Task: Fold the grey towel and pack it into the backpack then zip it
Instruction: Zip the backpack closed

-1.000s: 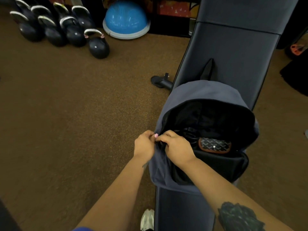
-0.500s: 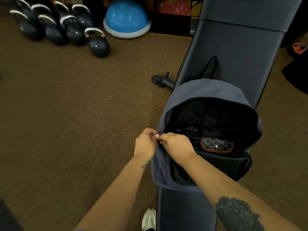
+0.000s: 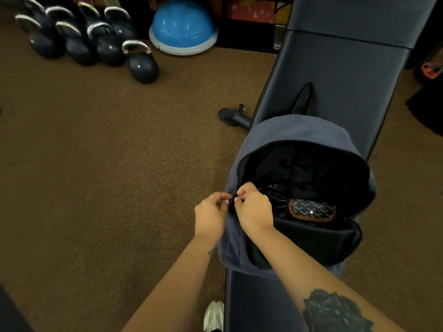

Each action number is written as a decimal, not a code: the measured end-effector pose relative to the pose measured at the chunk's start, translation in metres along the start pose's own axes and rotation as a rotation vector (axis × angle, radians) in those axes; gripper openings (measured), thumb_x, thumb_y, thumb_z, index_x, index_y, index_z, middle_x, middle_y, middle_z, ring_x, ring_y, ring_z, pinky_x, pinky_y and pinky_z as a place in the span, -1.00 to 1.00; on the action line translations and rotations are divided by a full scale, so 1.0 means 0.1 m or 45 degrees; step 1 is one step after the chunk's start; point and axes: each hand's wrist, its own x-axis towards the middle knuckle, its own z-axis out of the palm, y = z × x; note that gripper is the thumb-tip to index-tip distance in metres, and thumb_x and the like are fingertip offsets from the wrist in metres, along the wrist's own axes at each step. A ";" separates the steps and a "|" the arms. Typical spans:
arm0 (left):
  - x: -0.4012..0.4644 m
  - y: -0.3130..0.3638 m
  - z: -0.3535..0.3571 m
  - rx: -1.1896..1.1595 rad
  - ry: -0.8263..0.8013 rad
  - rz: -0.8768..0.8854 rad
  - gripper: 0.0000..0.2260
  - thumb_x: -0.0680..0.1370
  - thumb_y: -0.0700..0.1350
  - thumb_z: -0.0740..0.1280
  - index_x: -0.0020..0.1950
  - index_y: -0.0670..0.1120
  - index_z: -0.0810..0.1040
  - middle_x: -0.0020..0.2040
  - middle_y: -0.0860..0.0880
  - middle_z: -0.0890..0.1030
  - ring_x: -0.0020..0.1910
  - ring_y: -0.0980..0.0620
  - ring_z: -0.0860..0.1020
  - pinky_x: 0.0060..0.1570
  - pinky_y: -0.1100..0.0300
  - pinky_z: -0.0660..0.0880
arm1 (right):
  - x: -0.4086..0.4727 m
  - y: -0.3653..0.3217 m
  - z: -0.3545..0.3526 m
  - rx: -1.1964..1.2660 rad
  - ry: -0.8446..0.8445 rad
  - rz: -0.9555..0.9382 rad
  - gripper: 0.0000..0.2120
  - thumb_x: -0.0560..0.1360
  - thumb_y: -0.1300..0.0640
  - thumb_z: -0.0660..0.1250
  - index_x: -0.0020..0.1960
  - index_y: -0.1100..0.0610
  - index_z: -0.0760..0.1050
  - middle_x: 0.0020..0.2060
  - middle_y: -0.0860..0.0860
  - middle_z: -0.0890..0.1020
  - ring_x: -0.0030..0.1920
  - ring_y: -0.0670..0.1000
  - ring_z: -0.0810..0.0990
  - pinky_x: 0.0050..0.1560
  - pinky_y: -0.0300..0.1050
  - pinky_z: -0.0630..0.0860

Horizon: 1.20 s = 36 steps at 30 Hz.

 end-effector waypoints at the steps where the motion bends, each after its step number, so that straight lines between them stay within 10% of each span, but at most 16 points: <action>1: -0.01 0.00 0.00 -0.003 0.006 -0.006 -0.80 0.54 -0.27 0.25 0.00 -0.04 0.63 -0.16 0.12 0.57 -0.27 0.25 0.51 -0.33 0.56 0.39 | 0.01 0.00 0.00 0.023 0.005 0.048 -0.90 0.53 0.13 0.27 0.03 0.10 0.45 -0.13 0.08 0.64 -0.09 0.10 0.62 -0.19 -0.08 0.50; 13: -0.04 -0.03 0.08 -0.093 -0.055 -0.083 -0.82 0.47 -0.22 0.39 0.05 -0.06 0.65 0.02 -0.05 0.66 0.00 0.08 0.61 0.11 0.18 0.54 | 0.04 -0.14 -0.09 -0.309 -0.099 0.094 -0.78 0.58 0.08 0.18 0.13 0.20 0.46 0.05 0.18 0.62 0.09 0.23 0.58 -0.03 0.03 0.51; 27: -0.08 -0.03 -0.04 0.250 -0.045 -0.060 -0.82 0.48 -0.01 0.32 0.01 0.01 0.65 -0.10 0.02 0.67 -0.15 0.02 0.61 -0.24 0.16 0.49 | 0.00 -0.32 -0.23 -0.491 -0.120 -0.123 -0.80 0.57 0.11 0.21 0.11 0.20 0.46 0.03 0.14 0.65 0.06 0.16 0.61 0.04 -0.03 0.45; 36: -0.06 0.04 -0.12 0.419 -0.060 -0.082 -0.83 0.47 0.05 0.35 0.02 0.07 0.64 -0.08 0.03 0.67 -0.12 -0.01 0.62 -0.10 0.06 0.59 | 0.03 -0.36 -0.60 -0.312 -0.008 -0.099 -0.82 0.55 0.08 0.23 0.05 0.18 0.46 -0.04 0.12 0.64 -0.02 0.16 0.62 -0.04 0.01 0.49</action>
